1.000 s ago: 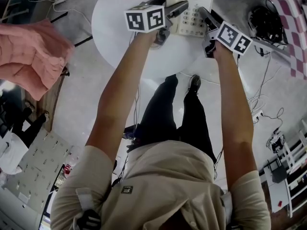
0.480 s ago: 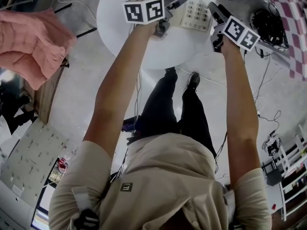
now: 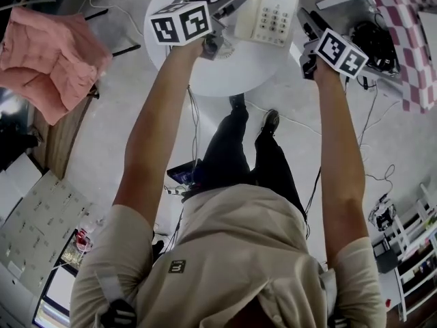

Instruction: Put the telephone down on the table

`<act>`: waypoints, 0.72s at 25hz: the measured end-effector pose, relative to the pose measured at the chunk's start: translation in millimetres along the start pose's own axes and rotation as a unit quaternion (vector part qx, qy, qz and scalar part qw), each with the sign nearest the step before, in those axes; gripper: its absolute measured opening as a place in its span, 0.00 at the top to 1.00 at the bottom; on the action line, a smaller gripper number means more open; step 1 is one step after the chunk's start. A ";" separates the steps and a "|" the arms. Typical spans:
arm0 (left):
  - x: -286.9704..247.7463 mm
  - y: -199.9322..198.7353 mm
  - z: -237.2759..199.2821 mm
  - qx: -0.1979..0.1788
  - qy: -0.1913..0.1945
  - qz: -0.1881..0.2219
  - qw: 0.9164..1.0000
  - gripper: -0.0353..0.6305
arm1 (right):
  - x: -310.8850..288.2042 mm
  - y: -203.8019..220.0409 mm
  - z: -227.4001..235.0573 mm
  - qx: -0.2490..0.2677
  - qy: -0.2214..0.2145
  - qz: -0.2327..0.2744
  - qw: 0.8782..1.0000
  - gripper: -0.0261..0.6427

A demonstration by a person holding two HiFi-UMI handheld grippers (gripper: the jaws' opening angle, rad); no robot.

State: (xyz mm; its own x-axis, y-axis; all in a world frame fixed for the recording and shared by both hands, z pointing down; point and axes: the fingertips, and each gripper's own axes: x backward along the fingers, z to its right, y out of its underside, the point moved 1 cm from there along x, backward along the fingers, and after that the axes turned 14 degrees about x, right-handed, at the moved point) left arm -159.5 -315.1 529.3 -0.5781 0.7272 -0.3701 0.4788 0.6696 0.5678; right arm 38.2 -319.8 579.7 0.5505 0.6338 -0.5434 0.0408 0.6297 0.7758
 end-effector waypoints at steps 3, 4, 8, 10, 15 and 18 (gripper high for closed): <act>27.6 -22.5 28.7 -0.007 0.016 0.029 0.999 0.37 | 19.2 -22.1 -10.2 0.015 -0.001 0.020 1.000 0.73; 39.0 -28.6 39.1 -0.011 0.018 0.039 0.999 0.37 | 27.5 -27.1 -14.2 0.019 -0.003 0.025 1.000 0.74; 86.9 -63.4 82.3 -0.046 0.021 0.093 0.994 0.37 | 60.2 -53.8 -30.3 0.040 -0.010 0.049 0.998 0.76; 105.3 -79.5 104.9 -0.057 0.034 0.116 0.991 0.40 | 74.7 -71.6 -37.9 0.057 -0.016 0.063 0.996 0.78; 152.3 -109.6 170.7 -0.106 0.062 0.161 0.979 0.61 | 120.1 -109.6 -65.2 0.102 -0.035 0.093 0.990 0.85; 176.9 -111.7 205.9 -0.143 0.074 0.164 0.973 0.70 | 149.9 -129.5 -84.2 0.130 -0.047 0.112 0.984 0.90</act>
State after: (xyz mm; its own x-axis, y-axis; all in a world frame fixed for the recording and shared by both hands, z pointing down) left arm -179.2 -230.2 249.0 -0.5234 0.8513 -0.0368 0.4620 0.3198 0.8273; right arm 45.3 -268.5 370.7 0.6448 0.6909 -0.3269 0.1155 0.3348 0.9352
